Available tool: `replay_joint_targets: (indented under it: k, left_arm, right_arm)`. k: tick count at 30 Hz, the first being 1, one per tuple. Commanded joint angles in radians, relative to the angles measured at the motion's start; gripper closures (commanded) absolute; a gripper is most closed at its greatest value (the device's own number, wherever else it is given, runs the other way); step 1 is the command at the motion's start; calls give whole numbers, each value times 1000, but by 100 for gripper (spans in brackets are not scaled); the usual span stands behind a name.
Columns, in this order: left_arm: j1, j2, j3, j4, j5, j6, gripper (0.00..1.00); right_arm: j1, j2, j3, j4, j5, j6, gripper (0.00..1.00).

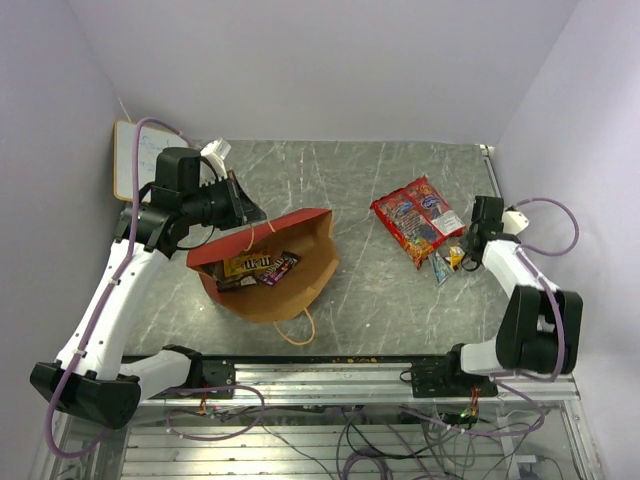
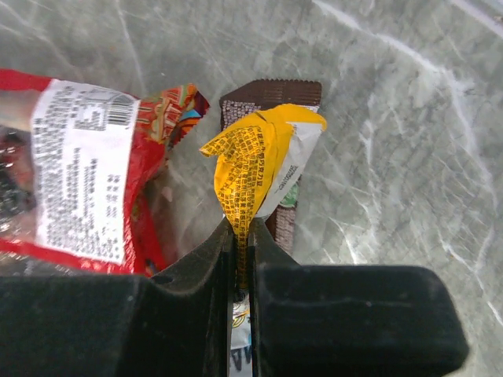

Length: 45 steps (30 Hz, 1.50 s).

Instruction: Take the snacks out of the paper bag

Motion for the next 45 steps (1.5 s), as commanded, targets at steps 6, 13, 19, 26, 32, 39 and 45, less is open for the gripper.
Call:
replay_joint_targets:
  k: [6, 13, 19, 26, 32, 39, 45]
  left_arm:
    - [3, -16, 29, 3, 24, 15, 93]
    - [2, -23, 43, 3, 31, 7, 93]
    - [3, -31, 3, 60, 74, -42, 93]
    - [2, -40, -37, 113, 101, -80, 93]
    - [2, -23, 14, 63, 98, -56, 93]
    - [2, -26, 6, 64, 87, -59, 93]
    - [2, -40, 5, 59, 61, -82, 93]
  right_arm:
    - [-24, 176, 133, -62, -75, -50, 94]
    - [-23, 87, 195, -74, -136, -85, 49]
    - [2, -76, 135, -51, -274, -109, 41]
    - [176, -218, 99, 79, -448, -277, 38]
    - [355, -224, 143, 276, -719, -335, 36]
    - [558, -182, 212, 510, -882, -319, 34]
    - [750, -137, 338, 544, -972, -397, 32]
